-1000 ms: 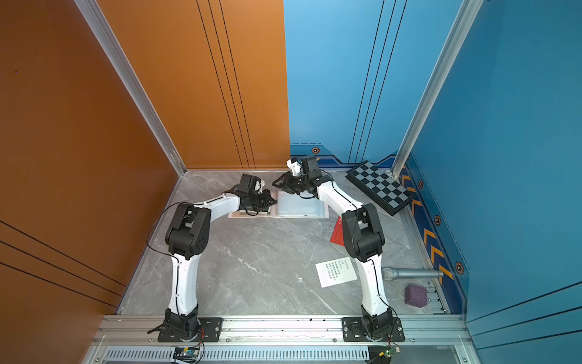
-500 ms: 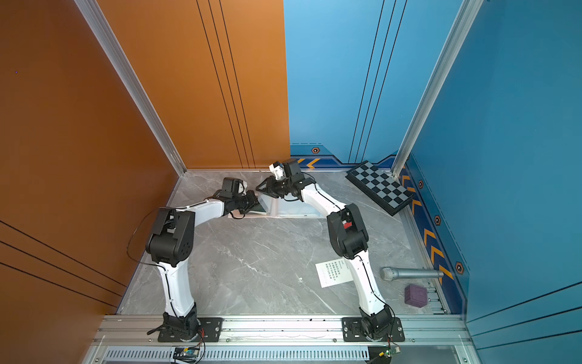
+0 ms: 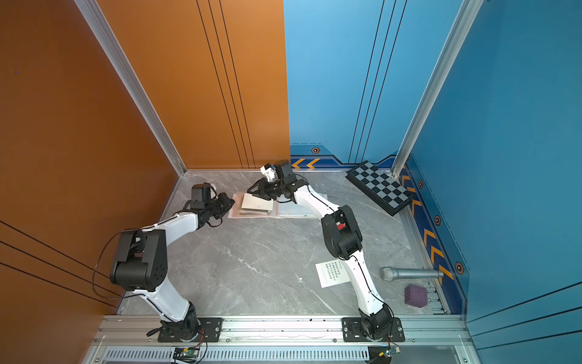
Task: Place the photos into the photo albums
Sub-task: Turn the page of the photo album at the center of the board, then move the photo to the center of the board.
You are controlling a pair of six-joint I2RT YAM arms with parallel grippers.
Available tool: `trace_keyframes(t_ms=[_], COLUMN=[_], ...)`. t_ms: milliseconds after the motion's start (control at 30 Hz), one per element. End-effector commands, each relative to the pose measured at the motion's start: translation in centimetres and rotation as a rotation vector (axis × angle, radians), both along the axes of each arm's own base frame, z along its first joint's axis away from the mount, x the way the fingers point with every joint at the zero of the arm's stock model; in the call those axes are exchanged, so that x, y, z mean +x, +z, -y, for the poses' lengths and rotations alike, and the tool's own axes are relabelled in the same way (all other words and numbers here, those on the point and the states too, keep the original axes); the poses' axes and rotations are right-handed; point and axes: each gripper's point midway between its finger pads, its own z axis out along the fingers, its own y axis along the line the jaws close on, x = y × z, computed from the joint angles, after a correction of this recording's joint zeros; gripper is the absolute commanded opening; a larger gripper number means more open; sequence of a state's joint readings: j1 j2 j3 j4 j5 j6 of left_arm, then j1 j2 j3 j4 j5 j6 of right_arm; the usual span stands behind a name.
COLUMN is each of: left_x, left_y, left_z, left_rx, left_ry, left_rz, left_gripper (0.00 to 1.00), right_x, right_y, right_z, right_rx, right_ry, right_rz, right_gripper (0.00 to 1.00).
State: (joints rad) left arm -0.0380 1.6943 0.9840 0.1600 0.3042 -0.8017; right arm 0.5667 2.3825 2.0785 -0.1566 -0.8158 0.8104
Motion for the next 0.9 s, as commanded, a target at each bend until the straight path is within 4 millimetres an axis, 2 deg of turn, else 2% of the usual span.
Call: trace_keyframes(t_ms=[0, 167, 333, 367, 433, 567, 667, 767, 867], left_x=[-0.7, -1.3, -2.4, -2.6, -2.9, -3.2, -3.2, -3.3, -3.2], left_y=[0.6, 0.9, 0.5, 0.4, 0.6, 0.7, 0.5, -0.2, -0.9], left_z=[-1.1, 0.6, 4.0, 4.6, 6.3, 9.1, 10.9, 12.0, 12.7], left_rx=[0.055, 0.072, 0.110, 0.118, 0.153, 0.198, 0.215, 0.233, 0.243], left_ry=[0.041, -0.016, -0.137, -0.156, -0.224, -0.316, -0.377, -0.417, -0.441], left_rz=[0.031, 0.046, 0.059, 0.061, 0.094, 0.127, 0.143, 0.141, 0.135], left_gripper=[0.07, 0.07, 0.07, 0.07, 0.06, 0.06, 0.06, 0.06, 0.06], right_x=[-1.0, -2.0, -4.0, -4.5, -5.5, -8.6, -11.0, -13.5, -16.5], right_y=[1.4, 0.3, -2.8, -2.1, -3.2, -5.8, -7.3, -8.6, -10.0], right_z=[0.8, 3.3, 7.8, 8.7, 10.9, 14.7, 18.6, 22.3, 25.8], right_rx=[-0.003, -0.064, -0.184, -0.192, -0.243, -0.334, -0.397, -0.434, -0.570], right_ry=[0.019, -0.009, -0.070, -0.083, -0.117, -0.154, -0.216, -0.280, -0.314], right_rz=[0.012, 0.020, 0.016, 0.035, 0.033, 0.001, -0.039, -0.102, -0.130], right_gripper=[0.38, 0.38, 0.37, 0.37, 0.37, 0.36, 0.36, 0.36, 0.36])
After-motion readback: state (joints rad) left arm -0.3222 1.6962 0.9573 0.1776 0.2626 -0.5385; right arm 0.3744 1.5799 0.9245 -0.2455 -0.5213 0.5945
